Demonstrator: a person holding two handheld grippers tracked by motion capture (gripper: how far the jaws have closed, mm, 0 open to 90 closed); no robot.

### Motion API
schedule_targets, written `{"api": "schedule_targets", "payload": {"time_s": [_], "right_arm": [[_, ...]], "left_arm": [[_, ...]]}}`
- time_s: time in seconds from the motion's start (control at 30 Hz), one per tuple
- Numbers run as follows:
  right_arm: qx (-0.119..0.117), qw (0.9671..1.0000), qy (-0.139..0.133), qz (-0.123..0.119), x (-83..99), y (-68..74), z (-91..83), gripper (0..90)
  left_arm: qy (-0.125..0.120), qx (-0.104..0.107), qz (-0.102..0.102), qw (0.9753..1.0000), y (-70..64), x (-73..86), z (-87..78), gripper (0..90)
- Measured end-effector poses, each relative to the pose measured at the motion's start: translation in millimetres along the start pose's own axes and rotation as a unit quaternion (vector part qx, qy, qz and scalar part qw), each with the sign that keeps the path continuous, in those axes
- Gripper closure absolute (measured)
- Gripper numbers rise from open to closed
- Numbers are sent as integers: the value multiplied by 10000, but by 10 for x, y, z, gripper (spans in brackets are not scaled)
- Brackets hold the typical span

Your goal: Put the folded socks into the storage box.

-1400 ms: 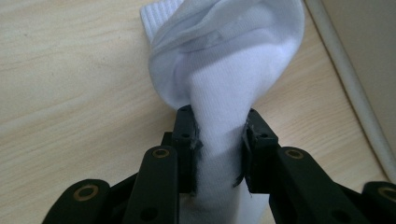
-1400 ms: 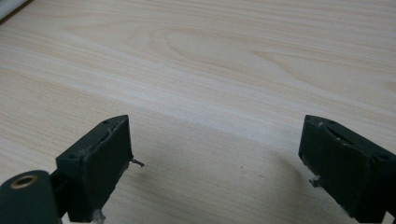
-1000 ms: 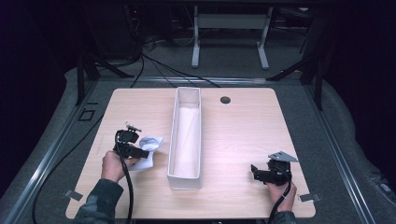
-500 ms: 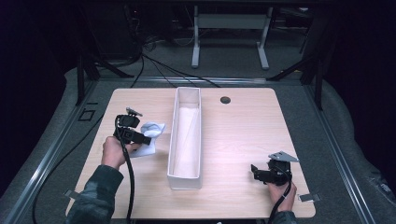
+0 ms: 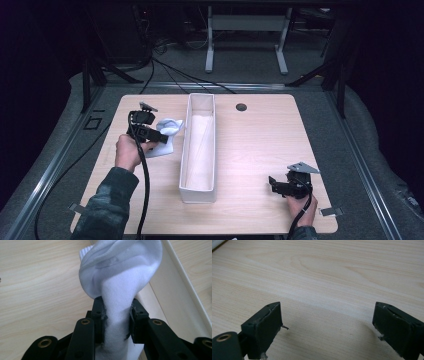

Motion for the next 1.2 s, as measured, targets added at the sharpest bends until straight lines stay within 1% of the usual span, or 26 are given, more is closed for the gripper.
{"api": "schedule_targets", "payload": {"time_s": [0.03,0.13,0.17,0.2,0.4,0.43,0.47,0.5,0.57,0.67,0.7,0.73,0.8,0.87,0.9,1.07,1.1,1.2], "right_arm": [[0,10000,0,0,0,0,0,84],[-8,10000,-4,20,-1,-4,-4,85],[-5,10000,-8,35,0,-7,-5,85],[-8,10000,-18,49,-1,-9,-6,86],[-26,10000,-13,45,0,-10,-7,86],[-26,10000,-21,48,0,-11,-7,86],[-19,10000,-22,57,0,-12,-8,86],[-19,10000,-22,57,0,-12,-8,86],[-53,10000,-37,62,0,-13,-7,86],[-74,9999,-49,91,0,-18,-10,89],[-74,9999,-49,91,0,-18,-10,89],[-83,9999,-63,113,1,-22,-13,89],[-87,9999,-63,118,0,-22,-13,89],[-92,9999,-65,114,0,-22,-13,89],[-92,9999,-65,114,0,-22,-13,89],[-103,9998,-71,124,0,-24,-13,90],[-103,9998,-71,124,0,-24,-13,90],[-122,9998,-83,149,0,-32,-15,94]], "left_arm": [[0,0,0,10000,0,0,0,707],[12,41,-7,10000,-78,-80,63,706],[16,84,-1,10000,-96,-100,76,706],[14,153,-37,9999,-118,-119,90,706],[-21,320,-80,9995,-235,-226,191,706],[-21,320,-80,9995,-235,-226,191,706],[10,303,-63,9995,-271,-251,235,706],[10,303,-63,9995,-271,-251,235,707],[11,303,-76,9995,-306,-274,294,707],[52,350,-101,9993,-344,-294,386,706],[52,350,-101,9993,-344,-294,386,706],[52,367,-114,9992,-368,-304,434,706],[65,364,-117,9992,-389,-311,463,706],[104,359,-74,9993,-428,-326,515,706],[104,359,-74,9993,-428,-326,515,706],[119,348,-105,9993,-507,-336,639,705],[119,348,-105,9993,-507,-336,639,705],[151,325,-114,9993,-556,-330,735,706]]}}
Point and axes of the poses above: each handheld gripper's, and its own axes: z roughly forward along the jaws, x roughly out of its underside, y roughly to its left, the point moved 3 cm from there along z, roughly forward along the jaws, and after that the axes turned 14 degrees about x, right-handed, at the moved point
